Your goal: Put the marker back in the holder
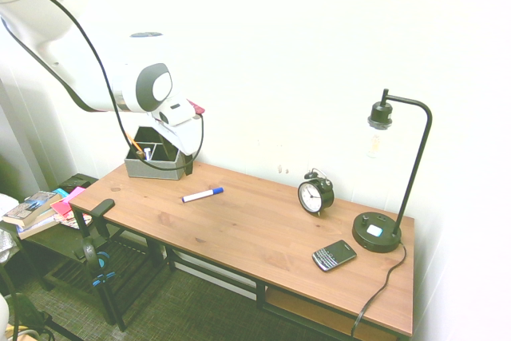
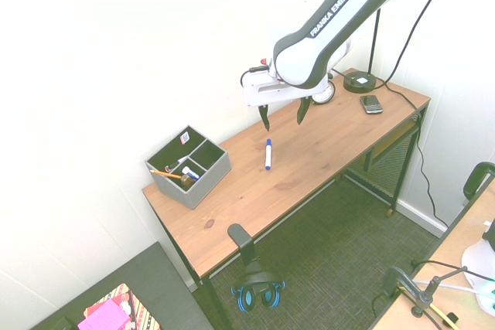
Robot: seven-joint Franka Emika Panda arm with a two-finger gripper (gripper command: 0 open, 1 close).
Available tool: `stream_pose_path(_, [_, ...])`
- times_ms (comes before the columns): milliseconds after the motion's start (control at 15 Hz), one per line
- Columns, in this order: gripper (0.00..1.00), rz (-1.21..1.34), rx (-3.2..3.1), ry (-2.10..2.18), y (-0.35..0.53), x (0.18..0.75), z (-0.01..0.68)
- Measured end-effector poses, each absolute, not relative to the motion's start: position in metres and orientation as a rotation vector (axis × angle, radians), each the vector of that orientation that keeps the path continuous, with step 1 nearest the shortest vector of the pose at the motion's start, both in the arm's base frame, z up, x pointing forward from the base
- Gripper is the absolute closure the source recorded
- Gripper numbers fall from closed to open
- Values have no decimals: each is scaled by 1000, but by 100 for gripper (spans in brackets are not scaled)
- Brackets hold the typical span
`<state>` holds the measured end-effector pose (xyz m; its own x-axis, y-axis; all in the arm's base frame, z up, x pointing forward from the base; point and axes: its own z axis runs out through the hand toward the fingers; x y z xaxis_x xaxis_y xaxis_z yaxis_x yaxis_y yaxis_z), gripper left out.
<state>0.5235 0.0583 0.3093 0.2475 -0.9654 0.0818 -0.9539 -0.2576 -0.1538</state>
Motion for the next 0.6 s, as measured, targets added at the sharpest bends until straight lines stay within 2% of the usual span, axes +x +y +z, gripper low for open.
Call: stream_pose_path(600, [0,-129,-2293,2020,73,567,245])
